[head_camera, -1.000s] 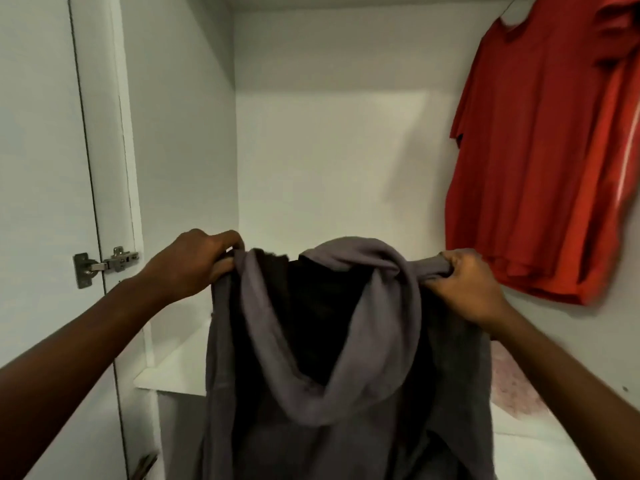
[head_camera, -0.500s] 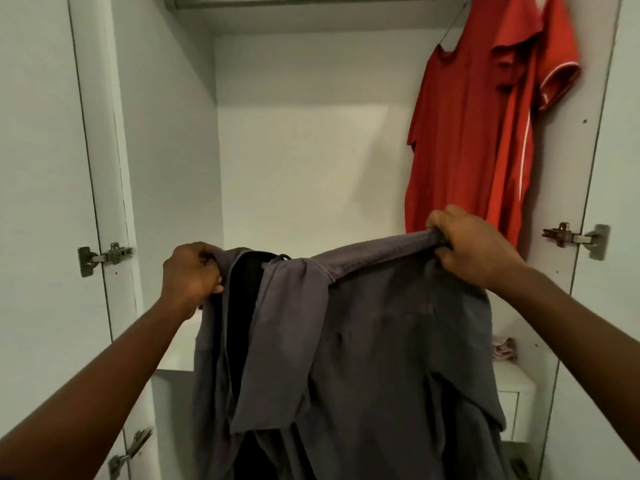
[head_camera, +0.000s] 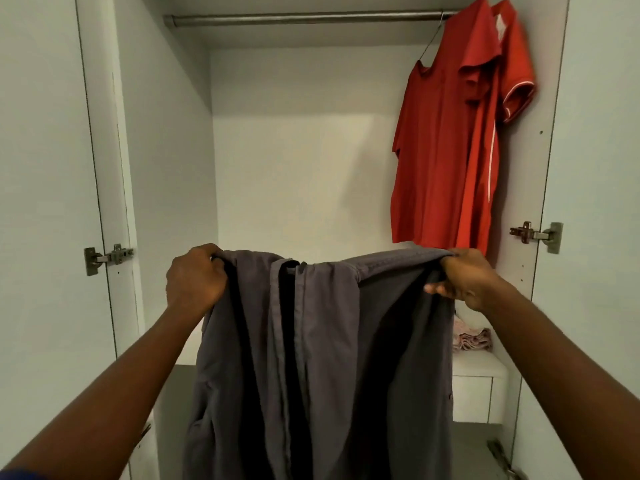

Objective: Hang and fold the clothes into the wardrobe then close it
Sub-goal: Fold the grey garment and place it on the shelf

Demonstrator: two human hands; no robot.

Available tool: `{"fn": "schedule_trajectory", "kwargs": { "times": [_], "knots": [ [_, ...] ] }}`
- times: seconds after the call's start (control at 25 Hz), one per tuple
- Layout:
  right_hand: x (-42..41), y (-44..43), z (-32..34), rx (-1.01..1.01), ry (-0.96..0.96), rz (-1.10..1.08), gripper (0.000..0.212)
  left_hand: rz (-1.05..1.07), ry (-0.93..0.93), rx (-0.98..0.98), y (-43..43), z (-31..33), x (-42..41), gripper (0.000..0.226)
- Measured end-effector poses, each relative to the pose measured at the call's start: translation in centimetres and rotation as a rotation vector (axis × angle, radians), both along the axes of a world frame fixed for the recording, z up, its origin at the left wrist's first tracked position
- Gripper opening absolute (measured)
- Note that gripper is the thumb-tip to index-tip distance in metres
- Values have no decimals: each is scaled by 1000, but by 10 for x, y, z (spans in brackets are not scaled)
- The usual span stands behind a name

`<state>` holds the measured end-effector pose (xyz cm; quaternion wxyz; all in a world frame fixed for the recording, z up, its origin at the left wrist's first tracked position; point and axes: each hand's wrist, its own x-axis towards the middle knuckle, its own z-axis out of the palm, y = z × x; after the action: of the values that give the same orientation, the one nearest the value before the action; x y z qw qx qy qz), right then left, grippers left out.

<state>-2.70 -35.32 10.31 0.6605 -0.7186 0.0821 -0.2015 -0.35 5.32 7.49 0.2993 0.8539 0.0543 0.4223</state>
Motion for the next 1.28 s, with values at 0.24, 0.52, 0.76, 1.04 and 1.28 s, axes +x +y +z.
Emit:
{"fn": "schedule_trajectory", "kwargs": {
  "times": [0.24,0.52,0.76,1.04,1.28],
  "knots": [
    [12,22,-38,19,-131,-305,12,-66,-57,-732,-34,-19,-14,19],
    [32,55,-72,-109,-526,-701,35,66,-742,-581,-39,-42,-5,20],
    [101,68,-68,0,-737,-863,40,197,-816,-463,-23,-23,58,33],
    [266,69,-106,-249,-727,-777,35,250,-640,-235,17,-61,237,34],
    [432,84,-155,-402,-452,-773,37,282,-351,-117,40,-119,412,34]
  ]
}}
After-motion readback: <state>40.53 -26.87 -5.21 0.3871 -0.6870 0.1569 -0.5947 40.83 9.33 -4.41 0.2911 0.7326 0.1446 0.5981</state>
